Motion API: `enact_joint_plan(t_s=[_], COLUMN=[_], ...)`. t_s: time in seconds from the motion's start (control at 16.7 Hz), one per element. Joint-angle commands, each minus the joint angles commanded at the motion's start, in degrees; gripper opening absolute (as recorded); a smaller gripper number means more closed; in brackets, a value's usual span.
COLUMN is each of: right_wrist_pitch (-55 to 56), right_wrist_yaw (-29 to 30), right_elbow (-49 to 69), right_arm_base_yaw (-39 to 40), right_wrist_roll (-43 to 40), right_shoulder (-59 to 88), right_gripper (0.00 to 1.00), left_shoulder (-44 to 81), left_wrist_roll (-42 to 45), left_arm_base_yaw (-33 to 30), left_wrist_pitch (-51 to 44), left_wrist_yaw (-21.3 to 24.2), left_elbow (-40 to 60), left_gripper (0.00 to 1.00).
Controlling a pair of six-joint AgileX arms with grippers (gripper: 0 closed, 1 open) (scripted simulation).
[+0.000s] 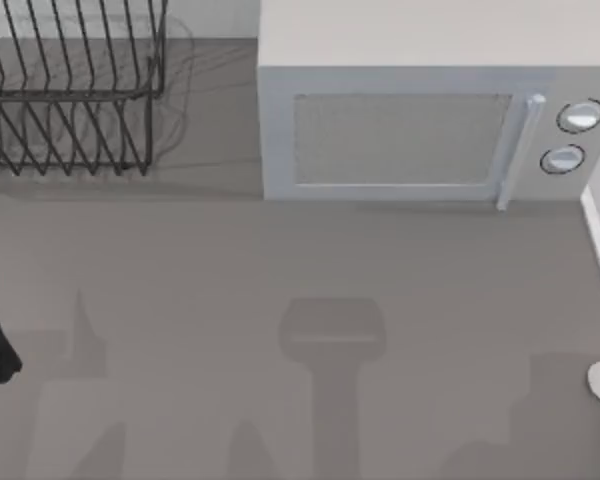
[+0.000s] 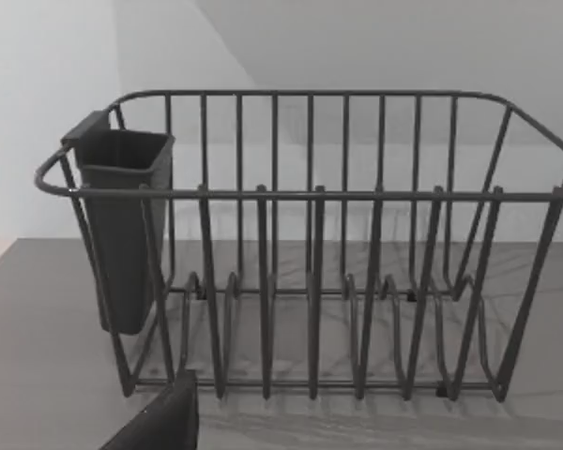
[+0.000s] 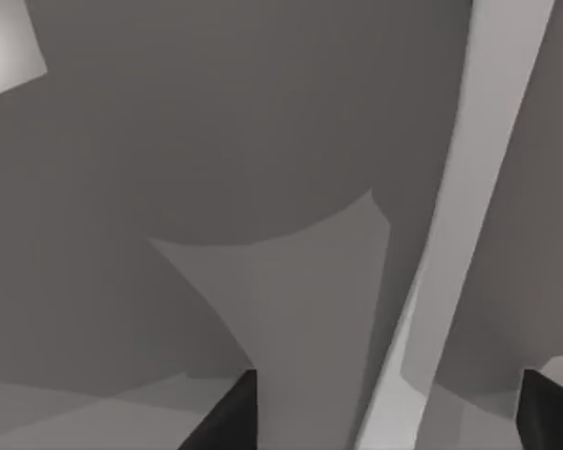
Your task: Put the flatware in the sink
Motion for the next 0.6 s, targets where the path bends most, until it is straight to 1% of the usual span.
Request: enact_joint_plan(t_s=[0.18,0.24,0.42,0.6], right_wrist_pitch=[0.0,-6.2,-8.49,-16.16], right_wrist_yaw=[0.0,0.24,0.25,0.24], right_elbow=[0.0,2.12,3.84,8.29], right_arm_base_yaw=[0.0,0.23,0.05,-0.04], right_wrist_roll=[0.0,2.32,2.18,1.91], right_shoulder=[0.0,-4.03,-4.8,-7.26], right_gripper=[0.0,0.0,0.0,0.0], left_shoulder=[0.0,0.0,0.0,0.0], left_wrist_roll=[0.0,0.0,0.0,0.0], left_arm_base_yaw=[0.0,0.0,0.0,0.0], left_wrist_pitch=[0.0,0.0,0.0,0.0], left_wrist_yaw=[0.0,0.0,0.0,0.0], left_elbow=[0.0,0.0,0.0,0.0], left_gripper=[1.0,1.0,1.0,1.0])
